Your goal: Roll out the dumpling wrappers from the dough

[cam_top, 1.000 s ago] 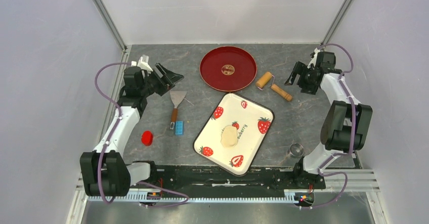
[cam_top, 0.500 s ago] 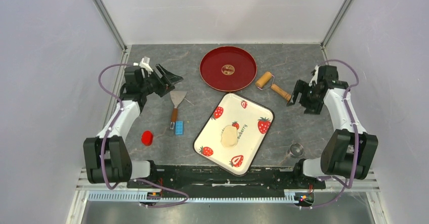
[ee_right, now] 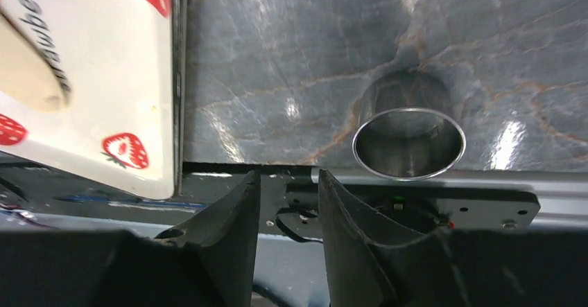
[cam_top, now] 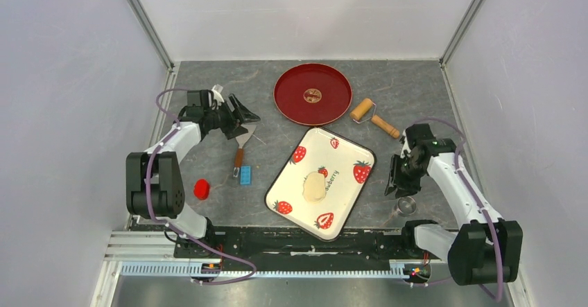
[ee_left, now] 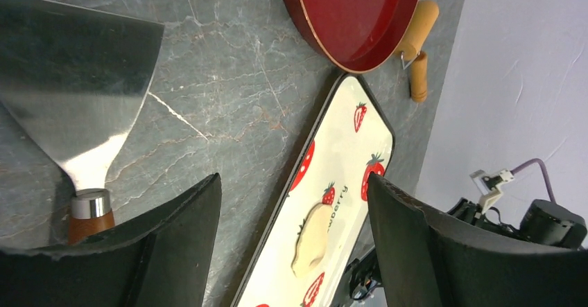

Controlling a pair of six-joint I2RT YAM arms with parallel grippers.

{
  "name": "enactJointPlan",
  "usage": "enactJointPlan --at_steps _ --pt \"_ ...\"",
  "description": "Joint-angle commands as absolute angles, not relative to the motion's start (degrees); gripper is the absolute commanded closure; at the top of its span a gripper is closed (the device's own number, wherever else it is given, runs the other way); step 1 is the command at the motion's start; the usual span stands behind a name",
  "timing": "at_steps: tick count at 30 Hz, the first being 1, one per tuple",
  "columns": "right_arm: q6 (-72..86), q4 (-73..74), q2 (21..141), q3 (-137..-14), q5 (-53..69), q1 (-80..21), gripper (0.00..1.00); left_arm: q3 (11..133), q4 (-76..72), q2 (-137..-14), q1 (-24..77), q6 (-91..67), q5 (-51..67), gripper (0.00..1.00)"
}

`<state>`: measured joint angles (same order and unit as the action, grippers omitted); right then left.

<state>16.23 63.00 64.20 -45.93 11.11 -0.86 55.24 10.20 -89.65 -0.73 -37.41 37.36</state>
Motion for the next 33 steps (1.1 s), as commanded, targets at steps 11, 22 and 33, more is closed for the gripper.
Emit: enactJointPlan --at_steps 11,22,33 --pt "18.64 61.49 66.05 -40.39 -1.48 -7.27 0.61 56.03 9.83 -89.76 2.55 -35.62 39.99 0.20" --pt "16.48 54.14 71.12 -37.07 -3.61 -9.43 0.88 56.73 11.77 -88.87 2.53 -34.26 40.07 0.19" --pt "13.65 59.59 77.43 -54.21 -5.92 -17.64 1.00 61.66 20.85 -88.27 3.33 -26.84 38.30 0.20"
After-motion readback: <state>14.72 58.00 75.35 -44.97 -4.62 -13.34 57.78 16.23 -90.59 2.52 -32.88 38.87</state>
